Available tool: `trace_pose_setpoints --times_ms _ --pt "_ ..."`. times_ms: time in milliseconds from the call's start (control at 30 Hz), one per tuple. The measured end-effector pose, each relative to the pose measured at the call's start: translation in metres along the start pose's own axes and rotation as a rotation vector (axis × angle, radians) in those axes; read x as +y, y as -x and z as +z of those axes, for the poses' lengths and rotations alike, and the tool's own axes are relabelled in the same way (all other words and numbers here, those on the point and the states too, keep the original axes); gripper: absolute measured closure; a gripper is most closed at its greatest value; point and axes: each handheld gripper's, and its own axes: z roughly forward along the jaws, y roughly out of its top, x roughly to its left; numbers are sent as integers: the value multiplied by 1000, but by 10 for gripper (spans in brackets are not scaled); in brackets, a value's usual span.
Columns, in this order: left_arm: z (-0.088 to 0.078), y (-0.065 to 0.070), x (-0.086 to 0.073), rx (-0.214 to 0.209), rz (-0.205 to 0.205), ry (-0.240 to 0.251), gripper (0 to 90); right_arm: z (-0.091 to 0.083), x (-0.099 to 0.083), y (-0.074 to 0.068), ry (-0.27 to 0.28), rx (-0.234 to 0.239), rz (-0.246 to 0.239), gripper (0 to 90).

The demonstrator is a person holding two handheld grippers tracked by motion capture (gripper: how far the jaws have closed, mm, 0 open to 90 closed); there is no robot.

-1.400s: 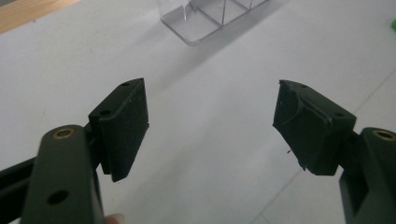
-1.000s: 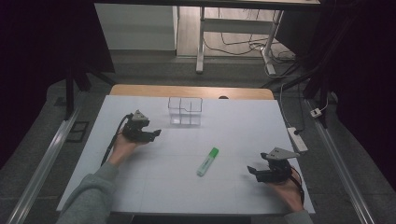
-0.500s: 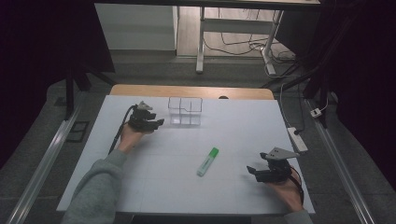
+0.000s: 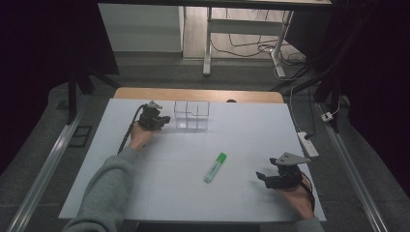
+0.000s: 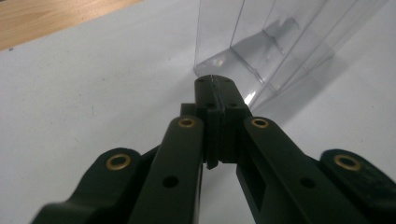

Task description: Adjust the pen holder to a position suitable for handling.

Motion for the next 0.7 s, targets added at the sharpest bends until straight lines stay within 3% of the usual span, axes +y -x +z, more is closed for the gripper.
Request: trace_pose_setpoints --times_ms 200,700 --pt "5 0 8 -22 -22 8 887 0 0 0 -2 0 -1 200" --pt "16 -2 16 -33 -34 -15 889 -1 0 0 -2 -1 -1 200"
